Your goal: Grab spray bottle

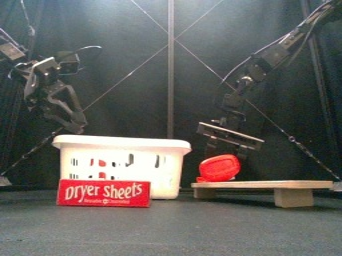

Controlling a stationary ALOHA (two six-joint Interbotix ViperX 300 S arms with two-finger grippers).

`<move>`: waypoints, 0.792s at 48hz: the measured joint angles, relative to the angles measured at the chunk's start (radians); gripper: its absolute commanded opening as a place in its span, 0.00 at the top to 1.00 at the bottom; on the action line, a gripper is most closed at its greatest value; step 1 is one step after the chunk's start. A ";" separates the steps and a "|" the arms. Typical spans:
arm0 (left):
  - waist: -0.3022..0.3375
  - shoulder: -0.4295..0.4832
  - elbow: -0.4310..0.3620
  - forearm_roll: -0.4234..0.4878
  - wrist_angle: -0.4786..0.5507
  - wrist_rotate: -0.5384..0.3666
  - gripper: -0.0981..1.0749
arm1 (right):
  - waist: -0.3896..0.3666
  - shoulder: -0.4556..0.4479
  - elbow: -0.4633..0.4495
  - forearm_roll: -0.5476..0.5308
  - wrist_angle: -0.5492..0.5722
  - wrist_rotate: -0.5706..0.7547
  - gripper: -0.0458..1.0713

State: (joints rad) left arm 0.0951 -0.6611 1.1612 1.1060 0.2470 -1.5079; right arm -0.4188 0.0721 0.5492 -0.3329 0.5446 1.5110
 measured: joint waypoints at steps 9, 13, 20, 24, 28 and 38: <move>0.000 0.000 0.000 0.002 0.000 0.000 0.28 | 0.003 -0.002 0.008 -0.049 0.011 0.002 0.41; 0.000 0.000 0.000 0.002 0.000 0.000 0.28 | 0.009 -0.008 0.011 -0.077 0.014 0.002 0.43; 0.000 0.000 0.000 0.002 0.000 0.000 0.28 | 0.021 -0.041 0.011 -0.117 0.021 0.003 0.43; 0.000 0.000 0.000 0.002 0.000 0.002 0.28 | 0.025 -0.080 0.011 -0.146 0.021 0.009 0.43; 0.000 0.000 0.000 0.002 0.000 0.000 0.28 | 0.029 -0.126 0.015 -0.170 0.023 0.009 0.43; 0.000 0.000 0.000 0.000 0.000 0.000 0.28 | 0.037 -0.198 0.043 -0.195 0.015 0.015 0.43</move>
State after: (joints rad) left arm 0.0951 -0.6611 1.1612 1.1060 0.2470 -1.5079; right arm -0.3820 -0.1258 0.5921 -0.5277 0.5599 1.5263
